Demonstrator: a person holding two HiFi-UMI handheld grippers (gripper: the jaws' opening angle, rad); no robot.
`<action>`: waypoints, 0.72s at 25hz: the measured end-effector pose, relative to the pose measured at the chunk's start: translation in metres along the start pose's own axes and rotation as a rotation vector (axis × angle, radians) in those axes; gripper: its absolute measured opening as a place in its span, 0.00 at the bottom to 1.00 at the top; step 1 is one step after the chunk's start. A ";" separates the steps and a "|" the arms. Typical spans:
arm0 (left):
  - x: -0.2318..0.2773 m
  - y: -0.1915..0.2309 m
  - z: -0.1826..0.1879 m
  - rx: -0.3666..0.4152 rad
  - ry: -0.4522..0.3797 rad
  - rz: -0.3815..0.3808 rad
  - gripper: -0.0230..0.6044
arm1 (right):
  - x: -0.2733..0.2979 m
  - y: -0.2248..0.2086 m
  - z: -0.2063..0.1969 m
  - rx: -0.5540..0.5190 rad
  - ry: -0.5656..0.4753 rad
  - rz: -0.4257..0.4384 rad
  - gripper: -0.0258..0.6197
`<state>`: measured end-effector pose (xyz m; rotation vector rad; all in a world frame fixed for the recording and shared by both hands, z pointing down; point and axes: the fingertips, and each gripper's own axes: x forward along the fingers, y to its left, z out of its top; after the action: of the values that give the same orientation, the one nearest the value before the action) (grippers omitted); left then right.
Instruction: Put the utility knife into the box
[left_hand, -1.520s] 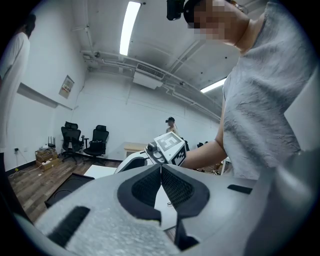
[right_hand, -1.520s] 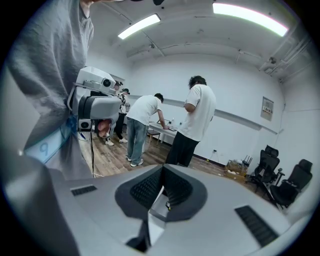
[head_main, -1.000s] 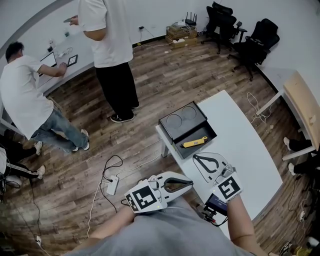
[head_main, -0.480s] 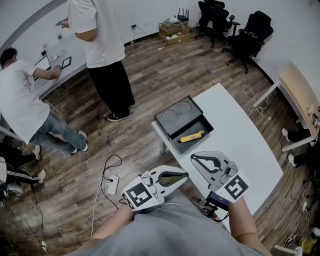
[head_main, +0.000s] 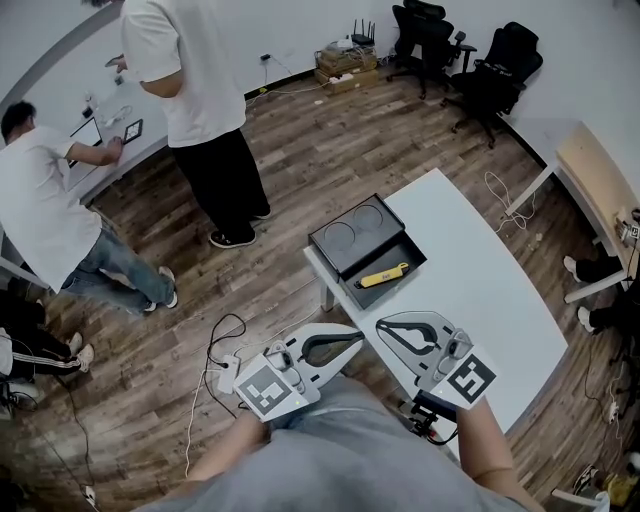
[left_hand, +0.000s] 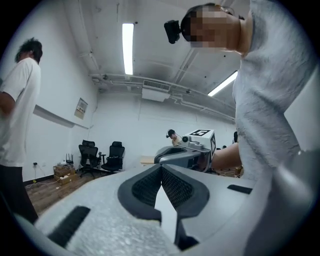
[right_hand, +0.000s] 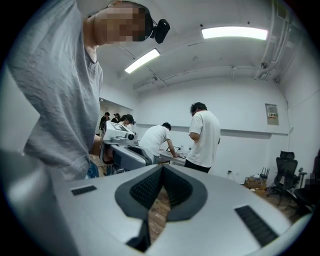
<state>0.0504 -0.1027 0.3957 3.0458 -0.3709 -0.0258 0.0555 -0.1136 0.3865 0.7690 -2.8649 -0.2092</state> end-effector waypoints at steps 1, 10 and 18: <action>-0.001 0.001 0.000 -0.010 -0.002 0.003 0.06 | 0.000 0.001 0.000 -0.001 0.001 0.003 0.09; -0.003 0.000 -0.006 -0.024 0.028 0.008 0.07 | 0.001 0.010 -0.008 0.008 0.046 0.047 0.09; 0.001 0.001 -0.011 -0.030 0.038 -0.001 0.07 | 0.002 0.008 -0.014 0.010 0.059 0.052 0.09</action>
<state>0.0510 -0.1034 0.4064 3.0124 -0.3634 0.0262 0.0529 -0.1095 0.4022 0.6892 -2.8283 -0.1634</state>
